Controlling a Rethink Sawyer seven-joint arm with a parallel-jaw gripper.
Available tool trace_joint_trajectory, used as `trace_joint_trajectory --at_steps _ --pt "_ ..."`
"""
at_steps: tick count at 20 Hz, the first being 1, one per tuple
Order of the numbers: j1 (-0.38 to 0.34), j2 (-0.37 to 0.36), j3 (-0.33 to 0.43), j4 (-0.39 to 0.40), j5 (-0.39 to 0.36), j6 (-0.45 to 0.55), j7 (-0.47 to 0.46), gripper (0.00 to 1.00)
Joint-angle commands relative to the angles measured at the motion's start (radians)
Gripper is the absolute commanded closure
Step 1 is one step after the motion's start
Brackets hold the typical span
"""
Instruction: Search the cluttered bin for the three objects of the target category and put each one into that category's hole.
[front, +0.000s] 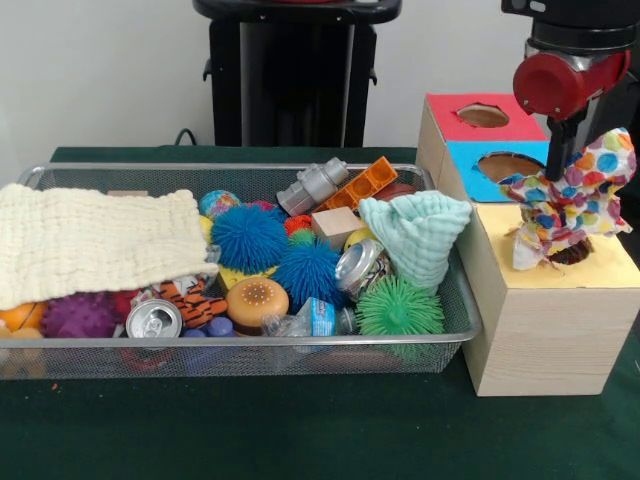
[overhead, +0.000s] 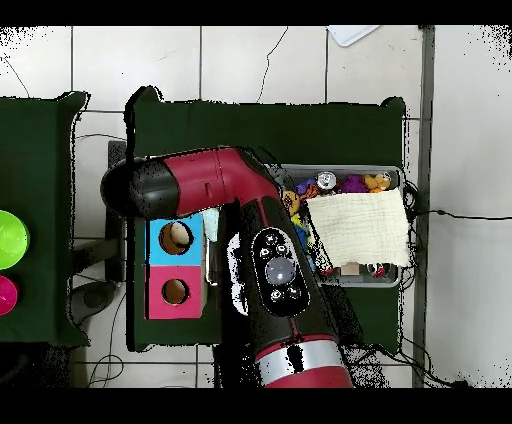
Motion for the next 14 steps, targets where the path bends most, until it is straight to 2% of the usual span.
trace_joint_trajectory --at_steps 1,2,4,12,14 --pt "0.036 -0.005 -0.067 0.022 -0.029 -0.029 0.220 1.00" --pt "0.051 -0.082 -0.074 0.009 -0.008 0.064 0.218 1.00" --pt "0.063 -0.122 -0.078 -0.014 -0.004 0.114 0.195 1.00" --pt "0.091 -0.183 -0.102 -0.079 0.004 0.287 0.154 1.00" --pt "0.086 -0.176 -0.097 -0.063 0.001 0.255 0.141 1.00"
